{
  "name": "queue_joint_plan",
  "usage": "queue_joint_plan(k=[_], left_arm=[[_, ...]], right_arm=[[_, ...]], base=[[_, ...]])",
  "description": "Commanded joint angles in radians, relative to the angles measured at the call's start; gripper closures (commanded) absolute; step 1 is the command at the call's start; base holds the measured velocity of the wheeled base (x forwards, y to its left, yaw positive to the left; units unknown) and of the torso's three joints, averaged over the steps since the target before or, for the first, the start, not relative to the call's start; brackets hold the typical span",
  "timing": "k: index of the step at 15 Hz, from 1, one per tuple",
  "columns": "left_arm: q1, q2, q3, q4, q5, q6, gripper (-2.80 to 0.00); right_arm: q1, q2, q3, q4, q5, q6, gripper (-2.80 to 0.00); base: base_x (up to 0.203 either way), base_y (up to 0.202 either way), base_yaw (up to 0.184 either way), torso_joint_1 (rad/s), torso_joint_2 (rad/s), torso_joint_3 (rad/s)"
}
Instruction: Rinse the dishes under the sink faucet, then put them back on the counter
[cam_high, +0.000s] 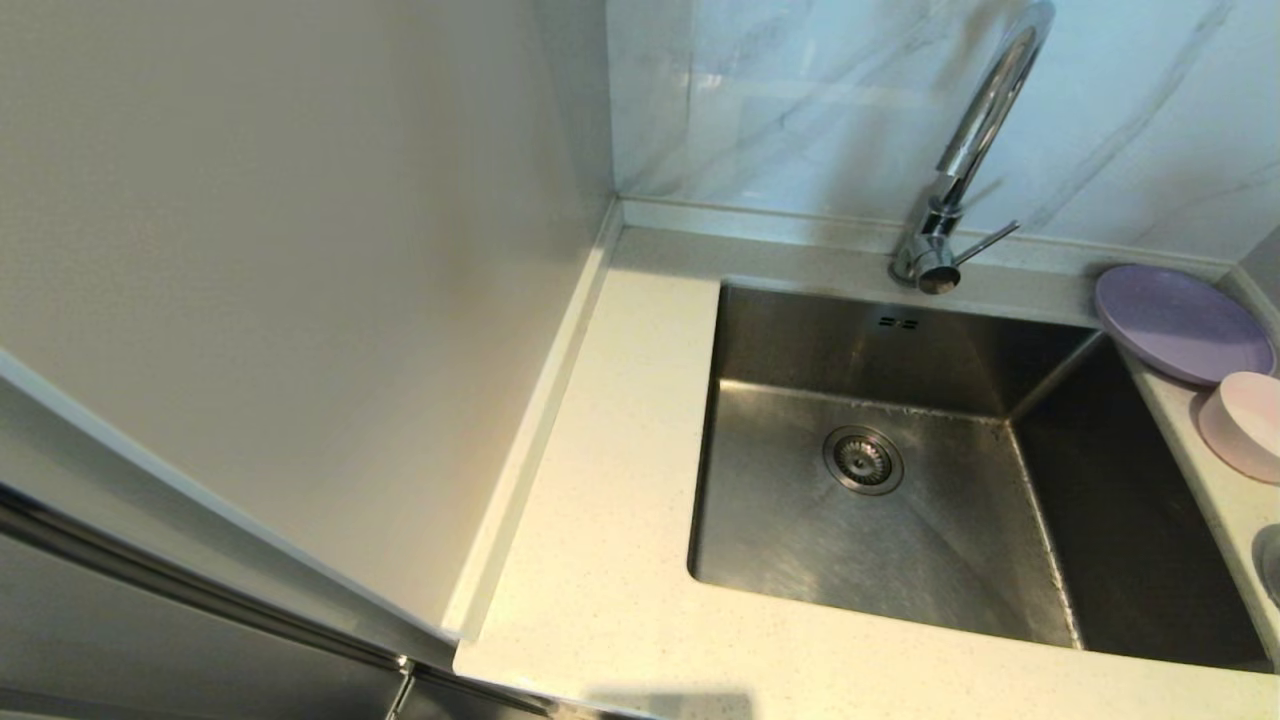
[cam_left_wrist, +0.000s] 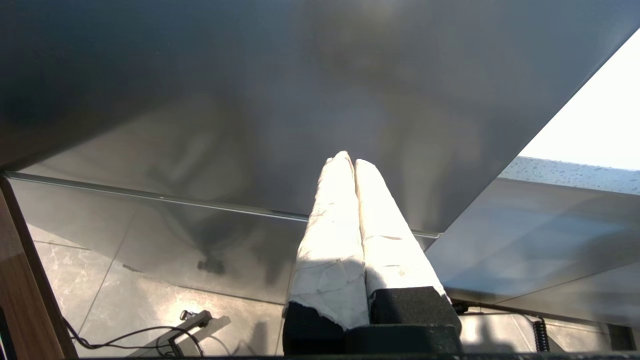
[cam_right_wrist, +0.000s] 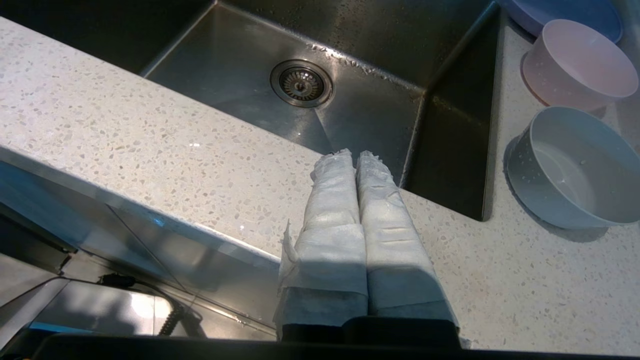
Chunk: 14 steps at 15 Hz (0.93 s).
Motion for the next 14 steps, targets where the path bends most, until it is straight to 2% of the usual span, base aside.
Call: queue_joint_plan(k=[1, 14], left_arm=[[0.000, 0.000, 0.000, 0.000, 0.000, 0.000, 0.00], [0.000, 0.000, 0.000, 0.000, 0.000, 0.000, 0.00]], right_arm=[[0.000, 0.003, 0.009, 0.000, 0.000, -0.002, 0.00], [0.000, 0.002, 0.009, 0.000, -0.001, 0.004, 0.00]], base=[[0.000, 0.000, 0.000, 0.000, 0.00, 0.000], [0.000, 0.000, 0.000, 0.000, 0.00, 0.000]])
